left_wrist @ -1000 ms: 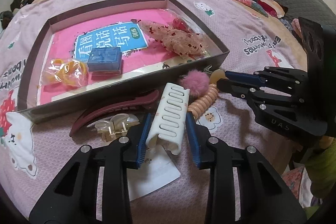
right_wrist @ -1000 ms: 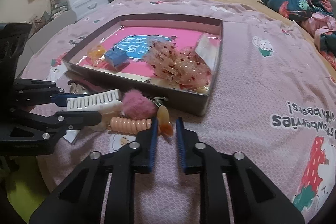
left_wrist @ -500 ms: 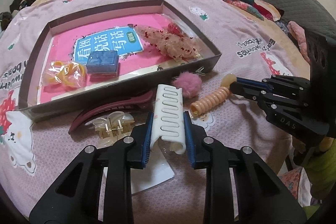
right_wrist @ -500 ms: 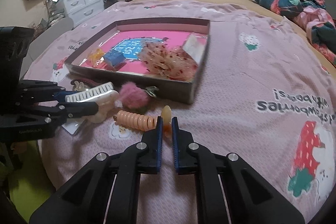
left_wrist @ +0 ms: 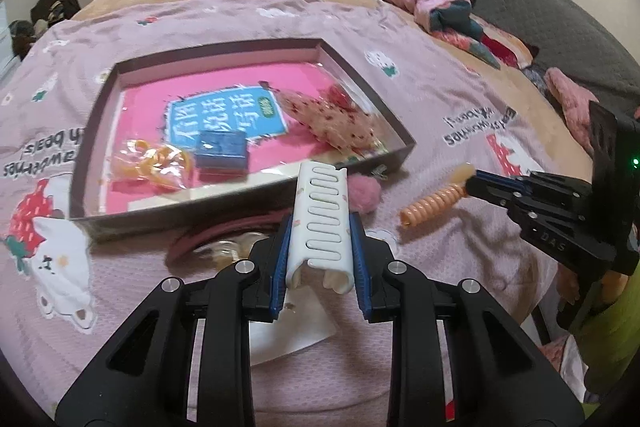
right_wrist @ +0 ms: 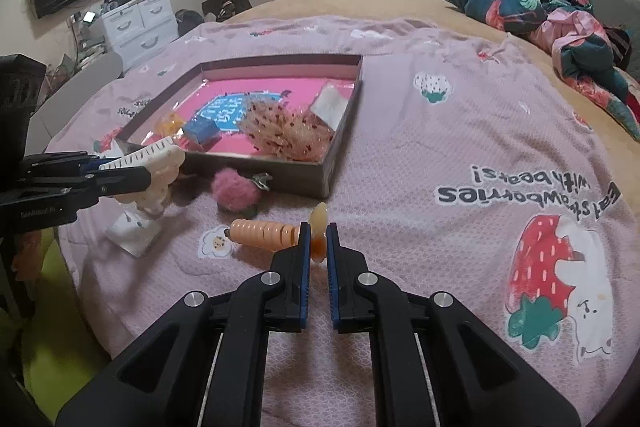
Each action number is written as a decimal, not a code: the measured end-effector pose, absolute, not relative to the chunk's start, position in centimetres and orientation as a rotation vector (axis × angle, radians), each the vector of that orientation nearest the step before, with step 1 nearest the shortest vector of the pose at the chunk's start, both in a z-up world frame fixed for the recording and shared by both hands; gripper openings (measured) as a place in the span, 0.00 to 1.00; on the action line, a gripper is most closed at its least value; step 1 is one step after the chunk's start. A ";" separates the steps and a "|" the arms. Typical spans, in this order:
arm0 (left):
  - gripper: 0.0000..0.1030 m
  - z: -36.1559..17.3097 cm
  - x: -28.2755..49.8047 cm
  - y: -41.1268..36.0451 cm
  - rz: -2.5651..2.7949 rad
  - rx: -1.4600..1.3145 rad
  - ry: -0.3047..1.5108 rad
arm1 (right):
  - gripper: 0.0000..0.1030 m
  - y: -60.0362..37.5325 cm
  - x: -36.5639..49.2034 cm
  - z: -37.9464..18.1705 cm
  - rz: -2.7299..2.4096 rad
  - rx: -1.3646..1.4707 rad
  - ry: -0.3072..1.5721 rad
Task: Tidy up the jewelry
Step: 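Grasp the white comb clip with the left gripper while the right grasps the orange coiled hair tie, then carry the comb clip and orange coil into the tray box and open both grippers, then withdraw both grippers from the tray box toward the remaining loose items, then grasp the pink pompom clip with the right gripper while the left grasps the clear claw clip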
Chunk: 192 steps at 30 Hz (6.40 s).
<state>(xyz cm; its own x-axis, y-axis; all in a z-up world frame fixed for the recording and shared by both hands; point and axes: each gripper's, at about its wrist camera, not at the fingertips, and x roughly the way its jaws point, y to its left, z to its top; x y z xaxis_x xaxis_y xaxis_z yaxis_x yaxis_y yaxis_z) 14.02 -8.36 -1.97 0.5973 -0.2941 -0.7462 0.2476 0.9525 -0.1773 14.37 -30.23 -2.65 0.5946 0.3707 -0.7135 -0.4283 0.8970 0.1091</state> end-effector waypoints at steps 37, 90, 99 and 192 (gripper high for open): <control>0.19 0.3 17.4 3.7 -0.092 -0.224 0.782 | 0.07 -20.7 20.5 1.8 0.548 -0.103 0.693; 0.19 -4.2 25.3 0.7 -0.110 -0.160 0.855 | 0.35 -21.9 24.3 -2.3 0.450 -0.050 0.781; 0.32 -3.8 24.7 0.5 -0.106 -0.163 0.846 | 0.44 -23.1 23.2 -1.9 0.430 -0.052 0.778; 0.74 -3.7 12.4 -3.6 -0.147 -0.145 0.913 | 0.64 -23.7 14.7 -3.0 0.517 -0.080 0.795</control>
<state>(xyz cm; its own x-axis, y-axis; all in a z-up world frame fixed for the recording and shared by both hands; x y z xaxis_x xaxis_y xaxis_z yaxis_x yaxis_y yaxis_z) 12.42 -3.59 -3.65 0.6027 -0.1876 -0.7756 0.0648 0.9803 -0.1868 14.75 -23.72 -2.98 0.5828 0.4130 -0.6998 -0.4723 0.8730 0.1219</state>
